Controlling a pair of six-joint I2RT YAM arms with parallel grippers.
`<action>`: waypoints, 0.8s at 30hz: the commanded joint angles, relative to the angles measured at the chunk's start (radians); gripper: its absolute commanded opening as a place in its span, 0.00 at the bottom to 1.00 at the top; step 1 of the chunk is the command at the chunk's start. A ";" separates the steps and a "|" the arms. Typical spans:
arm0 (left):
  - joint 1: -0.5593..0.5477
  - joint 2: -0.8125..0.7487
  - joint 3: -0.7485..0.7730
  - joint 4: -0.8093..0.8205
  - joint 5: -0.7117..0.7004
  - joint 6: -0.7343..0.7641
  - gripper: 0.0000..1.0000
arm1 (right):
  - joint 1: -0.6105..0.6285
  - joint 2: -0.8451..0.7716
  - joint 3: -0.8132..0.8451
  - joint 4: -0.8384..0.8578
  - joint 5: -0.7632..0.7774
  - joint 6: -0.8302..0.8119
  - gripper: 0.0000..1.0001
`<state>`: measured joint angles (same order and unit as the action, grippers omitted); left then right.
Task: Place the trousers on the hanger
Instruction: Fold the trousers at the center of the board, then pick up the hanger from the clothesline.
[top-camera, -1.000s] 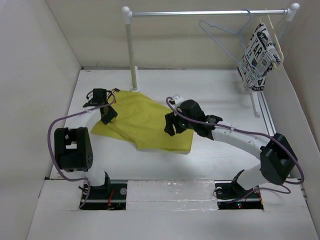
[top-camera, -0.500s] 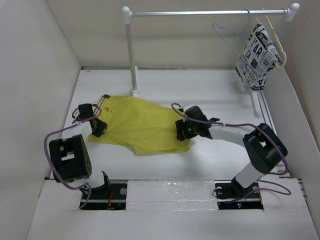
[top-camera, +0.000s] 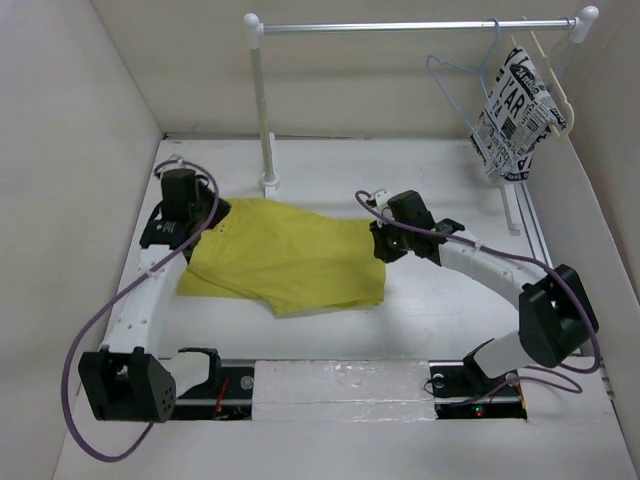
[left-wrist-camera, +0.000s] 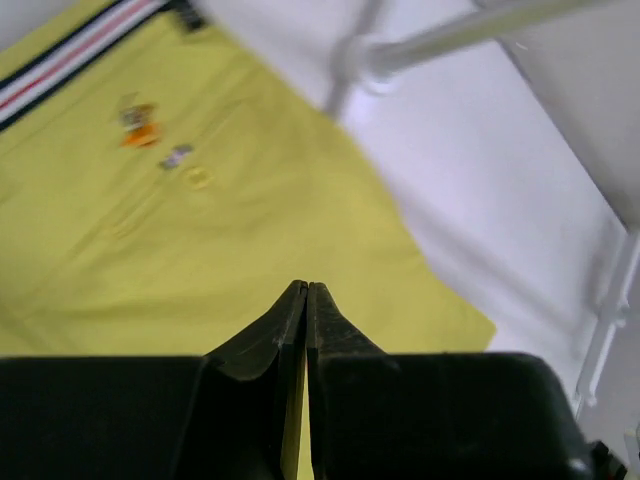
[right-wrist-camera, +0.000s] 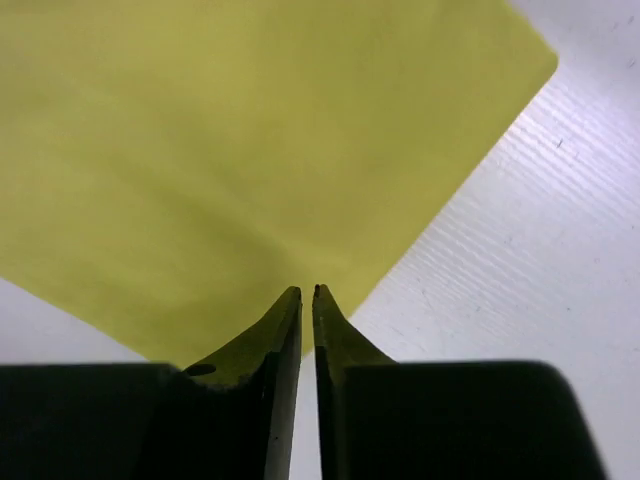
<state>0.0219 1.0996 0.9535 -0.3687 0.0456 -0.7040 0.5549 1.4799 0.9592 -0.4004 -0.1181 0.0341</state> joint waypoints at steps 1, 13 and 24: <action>-0.156 0.097 0.094 0.054 0.011 0.075 0.00 | -0.006 -0.040 0.038 0.040 -0.077 -0.050 0.12; -0.534 0.355 0.099 0.113 -0.015 0.107 0.00 | -0.153 0.313 0.167 0.322 -0.089 -0.040 0.00; -0.534 0.266 0.181 0.085 -0.023 0.181 0.01 | -0.079 0.103 0.614 -0.007 -0.151 -0.192 0.00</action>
<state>-0.5102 1.3888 1.0508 -0.3119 0.0238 -0.5697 0.4541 1.7233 1.3857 -0.3229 -0.2848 -0.0753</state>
